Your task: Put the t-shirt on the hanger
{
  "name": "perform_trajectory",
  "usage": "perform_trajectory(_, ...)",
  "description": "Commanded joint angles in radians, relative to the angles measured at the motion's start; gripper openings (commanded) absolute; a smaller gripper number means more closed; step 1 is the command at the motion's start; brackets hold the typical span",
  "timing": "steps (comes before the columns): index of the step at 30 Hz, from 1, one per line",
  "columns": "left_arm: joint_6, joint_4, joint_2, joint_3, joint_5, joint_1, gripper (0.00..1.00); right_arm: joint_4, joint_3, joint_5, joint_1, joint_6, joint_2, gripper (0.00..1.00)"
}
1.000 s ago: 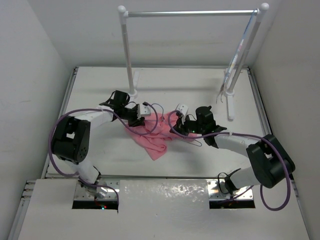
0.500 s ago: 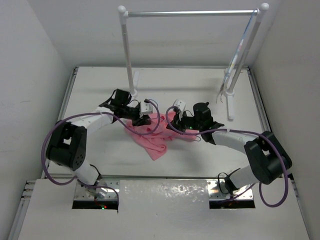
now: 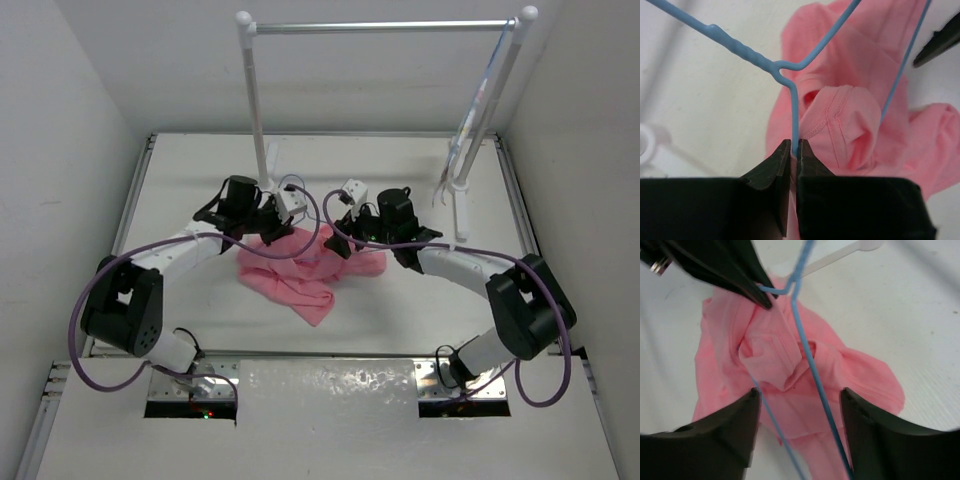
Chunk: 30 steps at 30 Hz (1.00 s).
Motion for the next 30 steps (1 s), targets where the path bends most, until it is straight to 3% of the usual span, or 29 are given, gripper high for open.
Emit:
perform_trajectory(1, -0.096, 0.075, -0.07, 0.001, -0.175, 0.007, 0.0, -0.072, 0.065, 0.144, 0.007, 0.029, -0.058, 0.74)
perform_trajectory(2, -0.116, 0.076, -0.086, 0.0, -0.186, 0.006, 0.0, -0.089, 0.068, 0.184, 0.007, 0.039, -0.071, 0.84)
perform_trajectory(4, -0.132, 0.084, -0.1, 0.0, -0.226, 0.006, 0.0, -0.099, 0.069, 0.217, 0.005, 0.052, -0.086, 0.89)
perform_trajectory(5, -0.144, 0.087, -0.108, 0.001, -0.246, 0.006, 0.0, -0.097, 0.065, 0.235, 0.005, 0.064, -0.098, 0.97)
perform_trajectory(11, -0.168, 0.09, -0.128, 0.043, -0.505, 0.006, 0.0, -0.076, 0.014, 0.421, 0.007, 0.211, -0.227, 0.99)
perform_trajectory(12, -0.168, 0.08, -0.133, 0.047, -0.511, 0.004, 0.0, -0.059, 0.004, 0.419, 0.007, 0.23, -0.25, 0.97)
perform_trajectory(14, -0.175, 0.07, -0.136, 0.049, -0.496, 0.004, 0.0, 0.019, -0.038, 0.396, 0.014, 0.306, -0.255, 0.84)
perform_trajectory(15, -0.182, 0.066, -0.136, 0.046, -0.485, 0.004, 0.0, 0.056, -0.055, 0.389, 0.019, 0.337, -0.249, 0.6)
perform_trajectory(18, -0.213, 0.07, -0.13, 0.034, -0.503, 0.004, 0.0, 0.223, -0.13, 0.402, 0.077, 0.417, -0.184, 0.33)
perform_trajectory(19, -0.221, 0.073, -0.131, 0.03, -0.507, 0.004, 0.0, 0.255, -0.145, 0.437, 0.117, 0.428, -0.136, 0.3)
perform_trajectory(23, -0.25, 0.063, -0.136, 0.02, -0.502, 0.004, 0.0, 0.287, -0.035, 0.404, 0.177, 0.46, 0.056, 0.4)
perform_trajectory(30, -0.262, 0.067, -0.148, 0.004, -0.504, 0.004, 0.0, 0.308, 0.095, 0.438, 0.18, 0.492, 0.28, 0.35)
